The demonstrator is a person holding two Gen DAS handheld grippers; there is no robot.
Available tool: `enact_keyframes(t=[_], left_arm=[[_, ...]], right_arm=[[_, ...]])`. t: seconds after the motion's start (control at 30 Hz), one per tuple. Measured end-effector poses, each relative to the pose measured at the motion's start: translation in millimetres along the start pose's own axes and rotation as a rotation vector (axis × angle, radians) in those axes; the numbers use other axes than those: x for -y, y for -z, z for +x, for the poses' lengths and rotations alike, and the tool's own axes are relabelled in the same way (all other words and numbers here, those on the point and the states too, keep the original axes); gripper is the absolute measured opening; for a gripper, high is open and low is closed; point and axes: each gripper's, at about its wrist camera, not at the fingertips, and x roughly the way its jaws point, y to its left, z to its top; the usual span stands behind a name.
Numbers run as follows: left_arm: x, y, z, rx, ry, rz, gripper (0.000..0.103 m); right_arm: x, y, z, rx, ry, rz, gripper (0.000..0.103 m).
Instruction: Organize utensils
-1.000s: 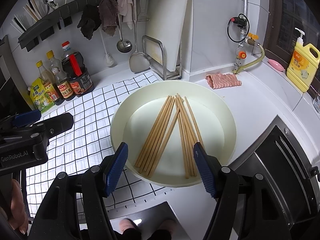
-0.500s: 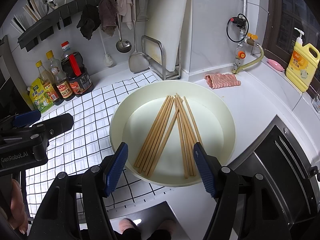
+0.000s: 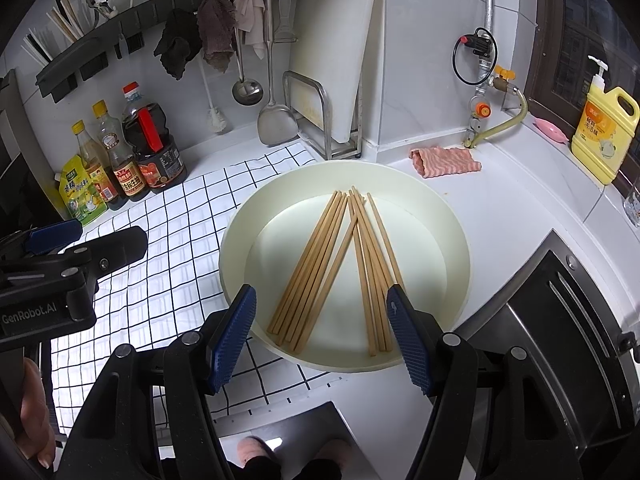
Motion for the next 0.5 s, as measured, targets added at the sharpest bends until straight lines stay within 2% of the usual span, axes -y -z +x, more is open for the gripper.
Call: enact_keyframes(t=[0.5], left_arm=[[1.1,0.4,-0.9,0.0,-0.003,0.002,0.097]], right_arm=[[0.3,-0.3,-0.7,0.0,0.0,-0.001,0.065]])
